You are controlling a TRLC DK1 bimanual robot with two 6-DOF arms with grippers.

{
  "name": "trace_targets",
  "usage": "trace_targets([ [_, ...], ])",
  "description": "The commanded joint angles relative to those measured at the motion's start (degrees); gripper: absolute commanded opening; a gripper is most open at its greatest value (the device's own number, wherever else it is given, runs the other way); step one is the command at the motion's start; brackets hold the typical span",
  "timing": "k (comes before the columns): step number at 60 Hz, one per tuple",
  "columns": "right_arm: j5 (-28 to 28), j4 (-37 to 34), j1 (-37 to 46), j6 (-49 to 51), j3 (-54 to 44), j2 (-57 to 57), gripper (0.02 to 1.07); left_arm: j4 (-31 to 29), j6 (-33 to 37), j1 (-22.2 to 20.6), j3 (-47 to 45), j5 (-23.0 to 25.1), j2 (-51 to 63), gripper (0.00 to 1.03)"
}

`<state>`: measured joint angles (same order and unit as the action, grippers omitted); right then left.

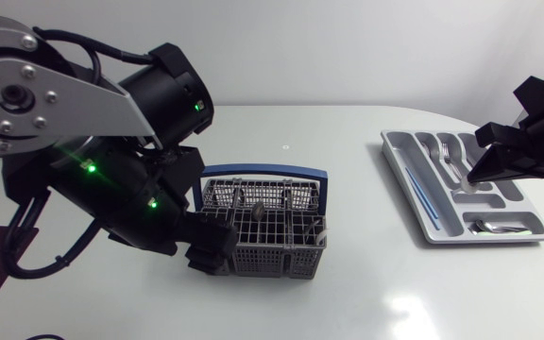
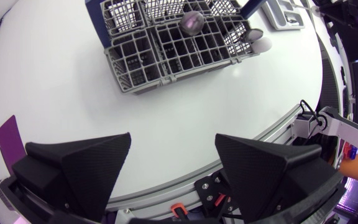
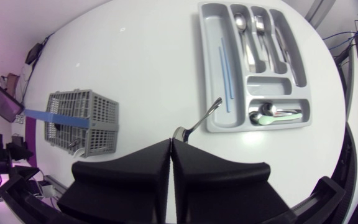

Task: Unload the cutlery basket into the drawer organizer.

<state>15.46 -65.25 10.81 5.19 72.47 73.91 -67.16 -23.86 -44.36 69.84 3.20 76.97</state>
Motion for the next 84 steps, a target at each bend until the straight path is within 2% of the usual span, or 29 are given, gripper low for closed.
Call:
trace_targets([
  [1, -3.5, 3.2, 1.5, 0.5, -2.5, 0.9, 0.08, -0.6, -0.9, -0.5, 1.4, 0.7, 0.2, 0.95],
  [18, -12.2, 13.6, 7.2, 1.8, -5.5, 7.4, 0.08, -0.5, -0.9, -0.7, 1.3, 0.7, 0.3, 0.95],
  [21, -16.1, 18.7, 7.6, 1.9, -7.0, 8.4, 0.08, -0.5, -0.9, -0.7, 1.2, 0.7, 0.3, 0.95],
  [43, -24.3, 27.7, 11.5, 2.3, -8.6, 18.0, 0.08, -0.4, -1.6, -2.6, 1.8, 0.7, 1.8, 0.95],
  [60, -25.9, 31.4, 13.3, 3.1, -10.0, 23.1, 0.08, 1.0, -3.7, -5.2, 3.7, 0.7, 5.5, 0.95],
  [74, -25.1, 35.7, 13.3, 3.9, -12.3, 24.6, 0.08, 1.7, -5.8, -5.4, 5.9, 0.7, 7.4, 0.95],
  [84, -23.4, 36.8, 13.2, 3.5, -13.3, 23.9, 0.21, 1.7, -5.9, -5.4, 5.9, 0.7, 7.5, 0.95],
])
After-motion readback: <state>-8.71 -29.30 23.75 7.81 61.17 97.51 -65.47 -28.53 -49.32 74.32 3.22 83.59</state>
